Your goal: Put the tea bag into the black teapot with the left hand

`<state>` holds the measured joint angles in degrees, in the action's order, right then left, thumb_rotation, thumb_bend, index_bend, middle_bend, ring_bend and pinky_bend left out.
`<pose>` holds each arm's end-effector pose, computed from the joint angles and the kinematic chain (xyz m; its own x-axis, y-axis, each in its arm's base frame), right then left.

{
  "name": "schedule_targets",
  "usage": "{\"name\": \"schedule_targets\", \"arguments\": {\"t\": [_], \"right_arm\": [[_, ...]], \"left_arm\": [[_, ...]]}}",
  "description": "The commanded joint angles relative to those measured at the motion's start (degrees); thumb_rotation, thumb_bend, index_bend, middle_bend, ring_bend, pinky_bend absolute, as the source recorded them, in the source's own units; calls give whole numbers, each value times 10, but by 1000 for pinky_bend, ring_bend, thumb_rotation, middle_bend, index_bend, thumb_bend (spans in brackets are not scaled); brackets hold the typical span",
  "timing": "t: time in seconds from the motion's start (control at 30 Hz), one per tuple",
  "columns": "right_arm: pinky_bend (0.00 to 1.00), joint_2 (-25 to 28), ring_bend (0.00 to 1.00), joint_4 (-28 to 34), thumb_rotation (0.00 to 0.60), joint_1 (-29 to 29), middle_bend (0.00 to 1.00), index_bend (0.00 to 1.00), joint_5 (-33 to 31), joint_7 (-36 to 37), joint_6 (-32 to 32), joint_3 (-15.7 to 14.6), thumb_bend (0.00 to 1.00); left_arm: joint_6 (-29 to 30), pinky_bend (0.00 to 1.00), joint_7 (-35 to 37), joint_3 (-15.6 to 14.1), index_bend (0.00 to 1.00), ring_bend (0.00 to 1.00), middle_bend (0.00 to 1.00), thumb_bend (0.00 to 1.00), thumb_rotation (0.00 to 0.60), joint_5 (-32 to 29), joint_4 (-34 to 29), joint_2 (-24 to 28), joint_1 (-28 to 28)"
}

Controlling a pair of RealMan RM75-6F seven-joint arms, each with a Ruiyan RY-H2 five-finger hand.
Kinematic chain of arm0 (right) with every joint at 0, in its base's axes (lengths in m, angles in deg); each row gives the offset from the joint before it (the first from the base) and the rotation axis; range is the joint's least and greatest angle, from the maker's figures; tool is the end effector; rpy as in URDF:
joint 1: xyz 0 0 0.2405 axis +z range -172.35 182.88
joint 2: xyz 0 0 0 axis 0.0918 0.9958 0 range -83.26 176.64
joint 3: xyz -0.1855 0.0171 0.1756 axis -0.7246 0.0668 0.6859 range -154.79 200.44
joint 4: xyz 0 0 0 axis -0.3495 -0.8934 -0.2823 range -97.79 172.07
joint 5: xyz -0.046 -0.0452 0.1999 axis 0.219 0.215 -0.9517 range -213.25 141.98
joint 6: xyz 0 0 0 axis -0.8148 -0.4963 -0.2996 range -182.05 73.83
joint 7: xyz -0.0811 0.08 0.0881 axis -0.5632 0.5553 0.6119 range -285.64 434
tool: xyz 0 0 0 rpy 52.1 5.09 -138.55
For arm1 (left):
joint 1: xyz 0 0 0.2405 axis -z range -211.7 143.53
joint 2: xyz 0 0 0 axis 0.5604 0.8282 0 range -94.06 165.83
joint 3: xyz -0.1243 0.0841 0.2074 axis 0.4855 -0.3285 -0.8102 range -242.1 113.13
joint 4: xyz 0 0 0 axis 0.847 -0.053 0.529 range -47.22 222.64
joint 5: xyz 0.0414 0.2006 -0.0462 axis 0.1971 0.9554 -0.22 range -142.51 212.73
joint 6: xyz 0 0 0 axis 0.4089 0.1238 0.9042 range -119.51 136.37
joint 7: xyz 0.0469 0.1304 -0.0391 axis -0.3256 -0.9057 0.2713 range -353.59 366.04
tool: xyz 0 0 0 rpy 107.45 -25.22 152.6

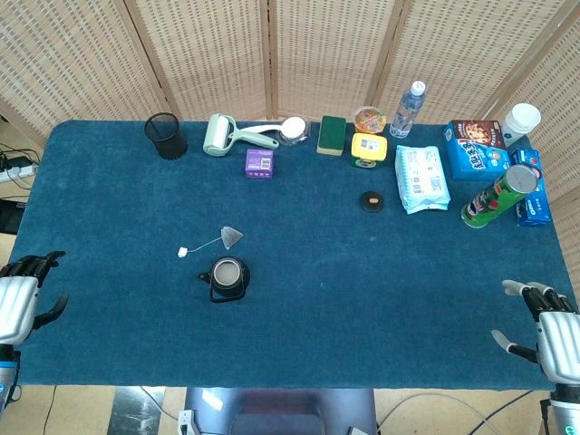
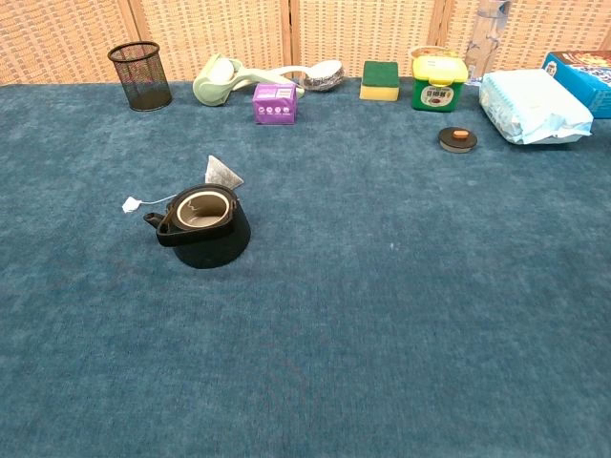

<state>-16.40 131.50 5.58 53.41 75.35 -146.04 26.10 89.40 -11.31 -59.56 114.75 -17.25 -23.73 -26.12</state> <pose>-0.3045 -0.1571 0.1754 0.3628 0.0928 0.9272 -0.9314 0.0053 0.3639 -0.2759 0.1994 0.1636 0.5282 0.0439 0.8480 0.8485 0.0108 -0.5291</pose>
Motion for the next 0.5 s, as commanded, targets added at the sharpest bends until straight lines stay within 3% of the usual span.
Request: {"name": "schedule_targets", "arguments": {"t": [0.03, 0.13, 0.23, 0.5], "right_arm": [[312, 1, 280, -2, 600, -2, 361, 263, -1, 2, -1, -1, 99], [326, 2, 287, -3, 600, -3, 361, 263, -2, 5, 0, -2, 100], [336, 3, 295, -5, 600, -5, 361, 263, -5, 8, 1, -1, 100], [356, 2, 298, -13, 600, -5, 361, 263, -15, 15, 10, 0, 99]], "left_arm": [[-30, 586, -38, 7, 217, 428, 441, 338, 600, -12, 6, 10, 26], [-50, 726, -68, 11, 274, 618, 594, 338, 600, -14, 13, 10, 45], [-82, 787, -109, 15, 306, 734, 705, 338, 600, -20, 23, 7, 72], [-143, 884, -147, 31, 327, 893, 913, 343, 600, -55, 50, -15, 126]]}}
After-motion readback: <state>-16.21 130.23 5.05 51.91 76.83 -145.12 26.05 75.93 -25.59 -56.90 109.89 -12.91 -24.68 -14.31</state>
